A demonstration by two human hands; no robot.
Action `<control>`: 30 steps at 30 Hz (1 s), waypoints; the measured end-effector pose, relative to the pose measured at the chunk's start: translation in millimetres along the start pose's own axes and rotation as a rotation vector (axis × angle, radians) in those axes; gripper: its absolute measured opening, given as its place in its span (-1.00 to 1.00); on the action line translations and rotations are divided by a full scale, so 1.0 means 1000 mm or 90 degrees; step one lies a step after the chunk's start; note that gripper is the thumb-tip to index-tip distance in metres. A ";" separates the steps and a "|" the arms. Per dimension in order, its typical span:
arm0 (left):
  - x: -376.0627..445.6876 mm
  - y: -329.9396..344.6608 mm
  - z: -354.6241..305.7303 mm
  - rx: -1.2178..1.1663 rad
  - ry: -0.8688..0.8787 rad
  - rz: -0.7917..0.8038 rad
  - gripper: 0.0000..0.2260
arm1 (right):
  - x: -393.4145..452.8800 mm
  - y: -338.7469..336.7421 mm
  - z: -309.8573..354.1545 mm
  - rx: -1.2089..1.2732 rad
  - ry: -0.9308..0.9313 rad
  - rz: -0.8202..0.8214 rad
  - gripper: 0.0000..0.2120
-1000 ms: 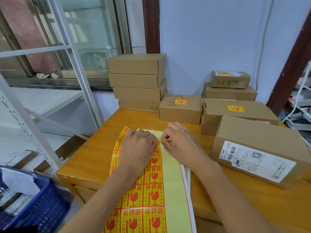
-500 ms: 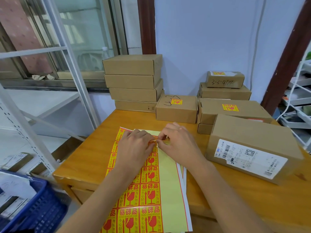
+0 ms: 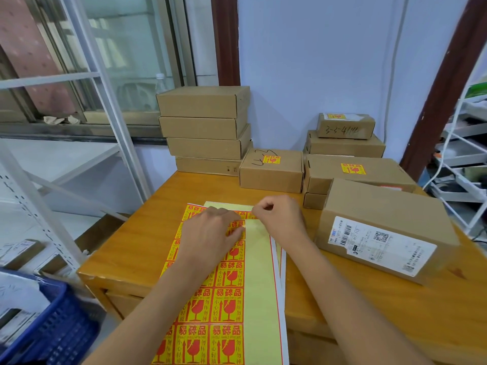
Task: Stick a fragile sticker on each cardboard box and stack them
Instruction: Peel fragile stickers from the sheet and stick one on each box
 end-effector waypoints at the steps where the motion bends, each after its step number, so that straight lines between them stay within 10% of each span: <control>1: 0.000 0.000 -0.001 -0.003 0.003 0.001 -0.69 | 0.002 -0.002 -0.002 0.018 0.010 -0.009 -0.80; 30: -0.001 0.008 0.001 0.007 -0.006 0.047 -0.73 | -0.013 0.012 0.039 -0.313 -0.294 0.120 -0.83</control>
Point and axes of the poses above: each hand's wrist, its own x-axis towards the middle knuckle, its own y-axis out of the palm, z = x × y, the point moved 10 cm from there along x, towards the middle knuckle, and after that the axes turned 12 degrees about -z, right-handed, at the moved point
